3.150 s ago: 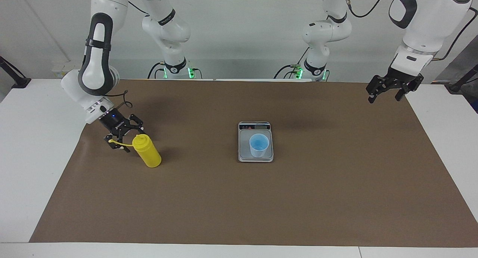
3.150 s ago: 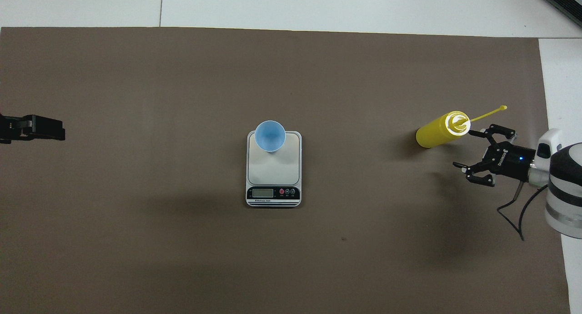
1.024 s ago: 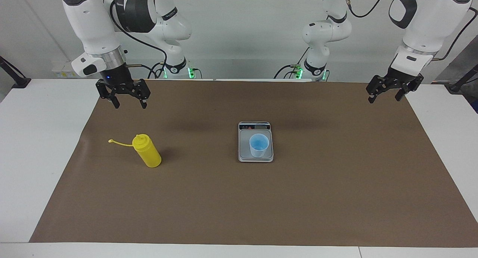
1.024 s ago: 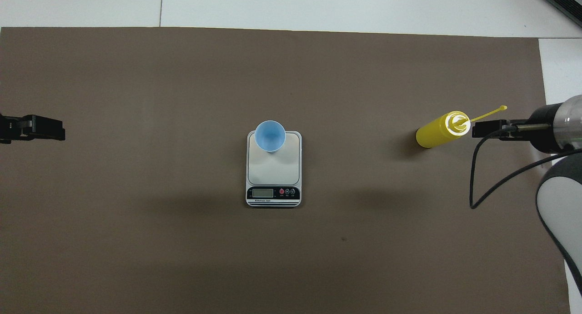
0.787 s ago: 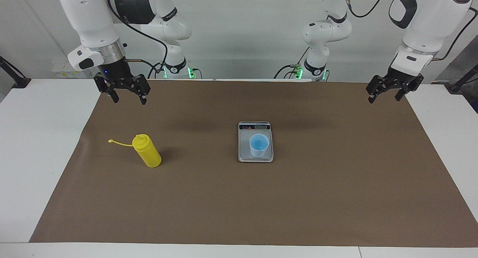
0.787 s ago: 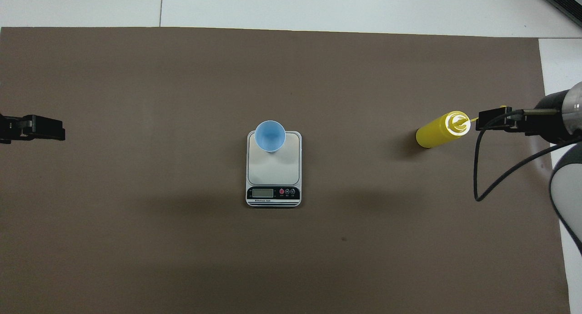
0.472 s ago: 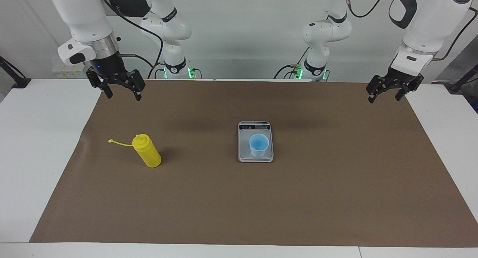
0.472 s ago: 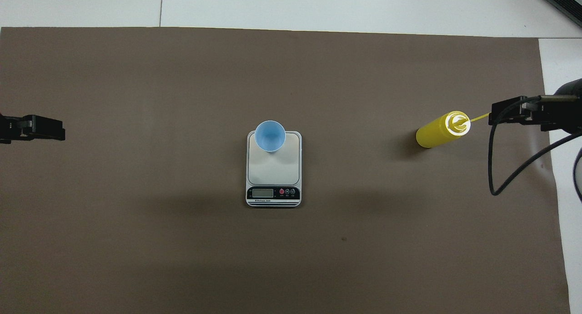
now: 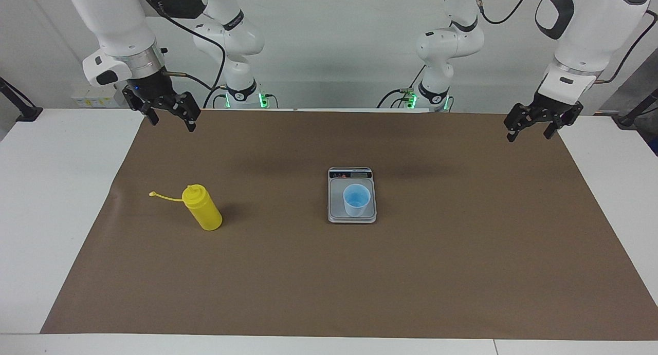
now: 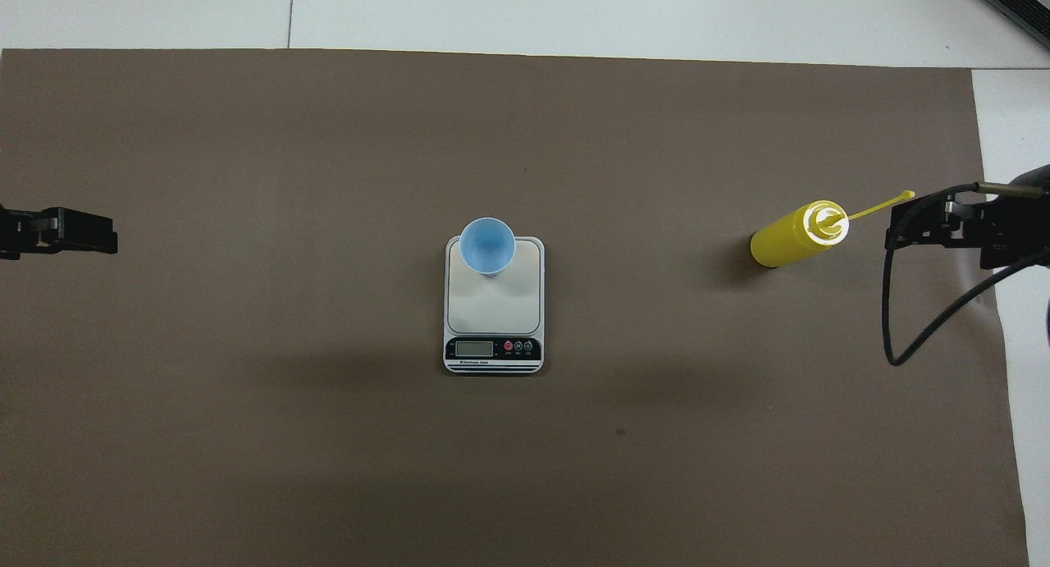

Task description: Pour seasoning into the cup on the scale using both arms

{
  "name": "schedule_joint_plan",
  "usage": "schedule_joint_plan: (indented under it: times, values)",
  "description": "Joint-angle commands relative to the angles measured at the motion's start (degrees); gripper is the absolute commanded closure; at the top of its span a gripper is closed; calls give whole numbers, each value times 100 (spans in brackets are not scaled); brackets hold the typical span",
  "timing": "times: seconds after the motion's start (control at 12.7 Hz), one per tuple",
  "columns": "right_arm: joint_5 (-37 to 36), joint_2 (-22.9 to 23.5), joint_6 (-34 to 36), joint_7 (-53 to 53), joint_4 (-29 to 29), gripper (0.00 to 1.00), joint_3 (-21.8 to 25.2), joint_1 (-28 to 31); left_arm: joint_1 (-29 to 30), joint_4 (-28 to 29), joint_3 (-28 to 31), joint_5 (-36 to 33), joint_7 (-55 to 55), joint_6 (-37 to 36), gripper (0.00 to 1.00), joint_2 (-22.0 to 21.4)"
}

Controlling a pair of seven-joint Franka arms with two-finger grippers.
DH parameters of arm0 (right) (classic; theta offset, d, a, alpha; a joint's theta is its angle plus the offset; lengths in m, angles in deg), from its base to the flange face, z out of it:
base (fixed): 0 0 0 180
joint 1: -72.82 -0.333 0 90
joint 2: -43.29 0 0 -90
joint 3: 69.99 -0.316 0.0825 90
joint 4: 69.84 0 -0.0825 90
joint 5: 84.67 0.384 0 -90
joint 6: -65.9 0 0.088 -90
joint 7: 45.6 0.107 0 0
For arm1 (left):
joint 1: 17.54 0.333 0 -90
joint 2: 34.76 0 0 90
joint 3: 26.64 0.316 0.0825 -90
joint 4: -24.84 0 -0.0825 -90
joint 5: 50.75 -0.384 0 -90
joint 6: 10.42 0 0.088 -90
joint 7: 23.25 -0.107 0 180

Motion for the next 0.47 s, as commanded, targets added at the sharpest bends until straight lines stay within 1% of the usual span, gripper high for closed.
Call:
schedule_joint_plan:
  times: [0.0,0.24,0.39]
  values:
    - [-27,-177,-101,60,240,0,-15,24,61,68,-33,-55,-21,-71,0,-121]
    - [-18,-186,-119,34,283,0,-15,23,61,68,-33,-55,-21,-71,0,-121]
    - [-18,-238,-137,-167,389,0,-15,32,61,68,-24,-55,-21,-71,0,-121]
